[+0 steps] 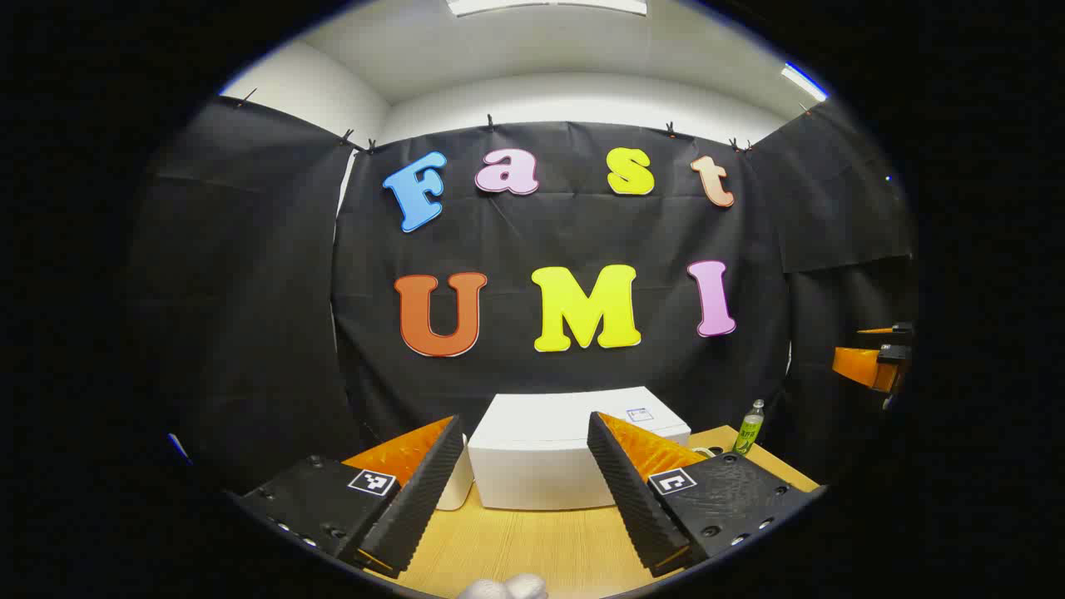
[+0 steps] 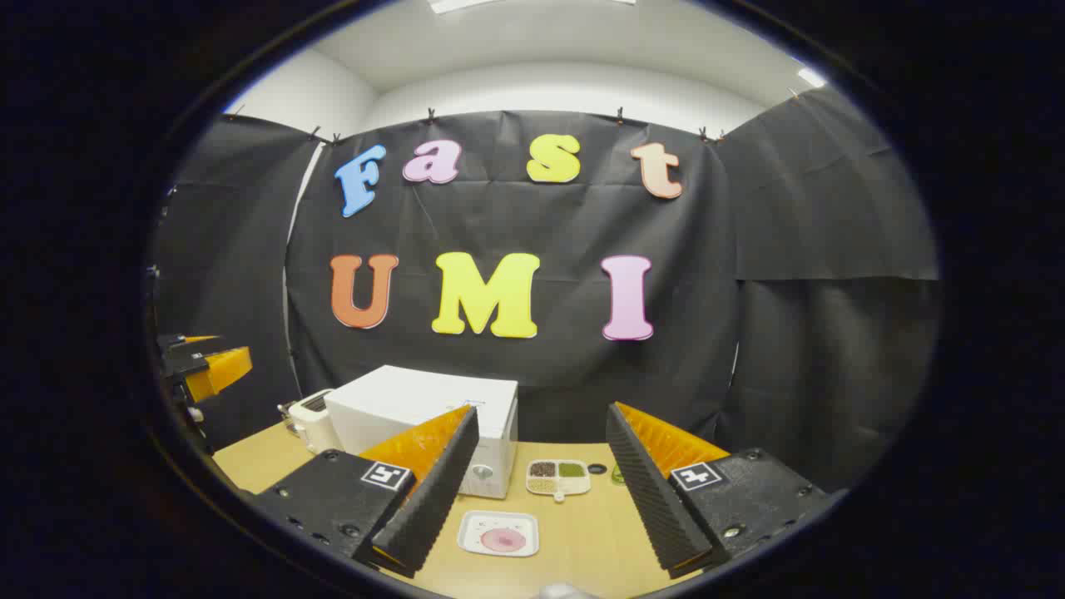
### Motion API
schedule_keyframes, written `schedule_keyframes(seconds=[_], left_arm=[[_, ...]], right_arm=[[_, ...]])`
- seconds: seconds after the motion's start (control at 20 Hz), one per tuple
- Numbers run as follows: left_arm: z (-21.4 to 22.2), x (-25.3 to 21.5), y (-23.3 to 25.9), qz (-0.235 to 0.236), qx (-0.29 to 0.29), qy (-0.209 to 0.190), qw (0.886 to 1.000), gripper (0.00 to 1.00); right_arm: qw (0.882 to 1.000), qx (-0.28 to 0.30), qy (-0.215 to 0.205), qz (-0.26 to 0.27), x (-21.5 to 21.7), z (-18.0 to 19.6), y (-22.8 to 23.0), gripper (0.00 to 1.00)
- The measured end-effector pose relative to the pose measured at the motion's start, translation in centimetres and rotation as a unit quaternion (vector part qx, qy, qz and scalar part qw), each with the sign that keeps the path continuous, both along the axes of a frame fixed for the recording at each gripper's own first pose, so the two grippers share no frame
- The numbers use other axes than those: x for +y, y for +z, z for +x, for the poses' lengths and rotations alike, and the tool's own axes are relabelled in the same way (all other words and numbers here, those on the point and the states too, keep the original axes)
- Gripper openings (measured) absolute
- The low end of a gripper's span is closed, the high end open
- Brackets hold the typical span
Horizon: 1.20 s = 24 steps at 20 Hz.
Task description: Open the microwave oven with the left hand, put the food in, and close the microwave oven.
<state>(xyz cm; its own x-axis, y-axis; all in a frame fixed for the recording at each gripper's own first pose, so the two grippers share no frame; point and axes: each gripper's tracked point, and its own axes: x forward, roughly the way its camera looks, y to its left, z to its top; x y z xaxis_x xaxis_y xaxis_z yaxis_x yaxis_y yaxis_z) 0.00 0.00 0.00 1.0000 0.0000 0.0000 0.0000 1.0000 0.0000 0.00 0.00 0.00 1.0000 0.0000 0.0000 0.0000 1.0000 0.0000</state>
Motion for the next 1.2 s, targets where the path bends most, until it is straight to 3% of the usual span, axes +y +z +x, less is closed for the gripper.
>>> schedule_keyframes(seconds=[0.05,0.75,1.2], left_arm=[[0.1,0.0,0.1,0.001,-0.001,0.0,1.0,0.94],[1.5,-1.1,-1.1,0.006,-0.001,-0.006,1.0,0.94],[7.0,-10.1,-10.2,-0.014,0.025,-0.079,0.996,0.95]], right_arm=[[1.0,0.0,0.0,0.001,-0.1,0.0,-0.2,0.99],[1.0,0.002,0.0,0.004,-0.5,0.7,-0.2,0.99],[0.999,0.021,-0.033,-0.008,-4.7,0.1,-0.3,0.99]])
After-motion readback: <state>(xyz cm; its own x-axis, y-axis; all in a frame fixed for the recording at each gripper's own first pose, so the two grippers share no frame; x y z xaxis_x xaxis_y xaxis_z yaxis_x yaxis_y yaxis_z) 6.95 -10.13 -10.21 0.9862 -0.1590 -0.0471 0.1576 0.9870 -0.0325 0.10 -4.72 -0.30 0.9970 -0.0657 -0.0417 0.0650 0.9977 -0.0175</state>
